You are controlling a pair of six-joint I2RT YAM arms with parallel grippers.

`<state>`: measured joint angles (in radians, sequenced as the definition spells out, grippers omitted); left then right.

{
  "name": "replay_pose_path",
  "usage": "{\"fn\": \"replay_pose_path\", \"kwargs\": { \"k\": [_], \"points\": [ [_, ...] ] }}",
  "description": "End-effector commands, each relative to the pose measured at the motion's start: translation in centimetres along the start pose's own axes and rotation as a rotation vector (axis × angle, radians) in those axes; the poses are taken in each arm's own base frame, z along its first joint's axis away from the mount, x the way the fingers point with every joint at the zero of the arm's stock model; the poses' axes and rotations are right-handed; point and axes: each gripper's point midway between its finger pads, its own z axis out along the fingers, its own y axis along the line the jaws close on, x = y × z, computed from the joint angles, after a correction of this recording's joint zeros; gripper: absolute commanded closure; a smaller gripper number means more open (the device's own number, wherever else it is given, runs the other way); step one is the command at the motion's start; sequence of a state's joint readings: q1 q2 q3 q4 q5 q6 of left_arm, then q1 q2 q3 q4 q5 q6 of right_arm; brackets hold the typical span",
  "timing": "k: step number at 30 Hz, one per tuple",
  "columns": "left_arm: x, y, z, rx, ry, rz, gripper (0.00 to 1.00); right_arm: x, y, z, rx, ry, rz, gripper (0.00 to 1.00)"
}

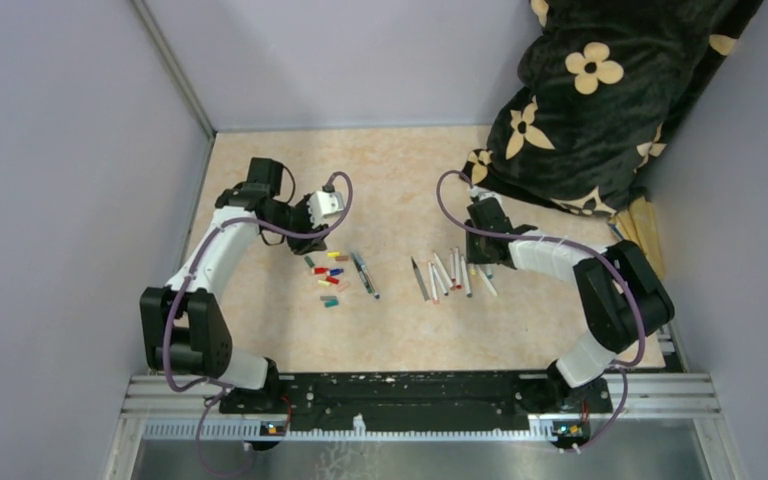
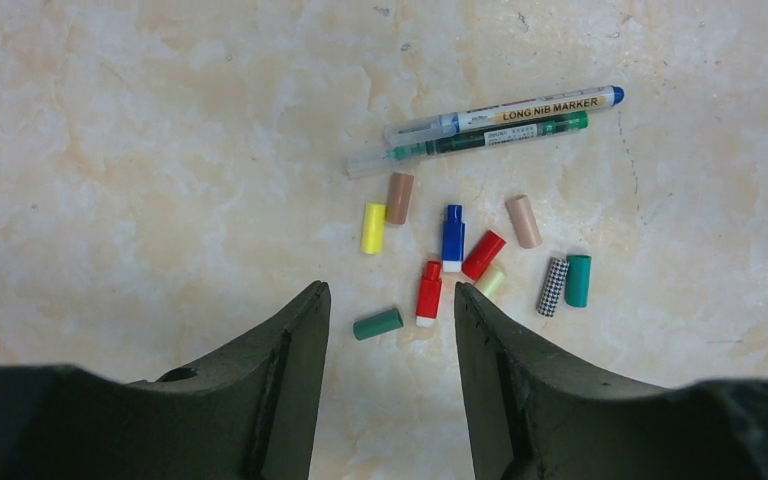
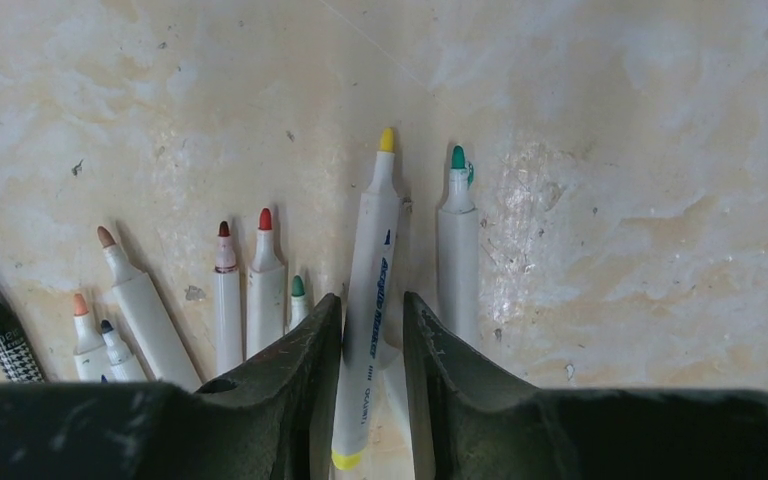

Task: Open the pen caps

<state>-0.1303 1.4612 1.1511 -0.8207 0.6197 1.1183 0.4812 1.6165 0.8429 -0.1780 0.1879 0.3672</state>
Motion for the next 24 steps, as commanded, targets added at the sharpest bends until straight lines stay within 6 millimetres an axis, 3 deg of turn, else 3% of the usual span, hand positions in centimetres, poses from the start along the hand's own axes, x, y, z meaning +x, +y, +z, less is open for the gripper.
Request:
{"fn": "replay_pose_path", "kwargs": {
  "k": [1, 6, 9, 16, 24],
  "points": [
    [-1.2, -0.8, -1.1, 0.015, -0.060, -0.010, 0.44, -3.4, 1.0, -2.4, -0.050, -0.085, 0.014, 0.71],
    [-1.5, -0.8, -1.5, 0.013, -0.078, -0.021, 0.44, -4.6, 1.9, -4.2, -0.102, -0.121, 0.008, 0.70],
    [-1.7, -0.8, -1.8, 0.016, -0.090, -0.037, 0.43, -5.2, 3.5, -5.7, -0.131, -0.156, -0.022, 0.66],
    [-1.4, 0.0, -3.1, -0.006, -0.143, -0.084, 0.39, -5.0, 12.9, -7.4, -0.306, -0.185, -0.171, 0.63],
    [1.1, 0.7, -5.2, -0.036, -0.164, -0.188, 0.35, -1.9, 21.7, -4.7, -0.362, -0.108, -0.337, 0.64]
  ]
}}
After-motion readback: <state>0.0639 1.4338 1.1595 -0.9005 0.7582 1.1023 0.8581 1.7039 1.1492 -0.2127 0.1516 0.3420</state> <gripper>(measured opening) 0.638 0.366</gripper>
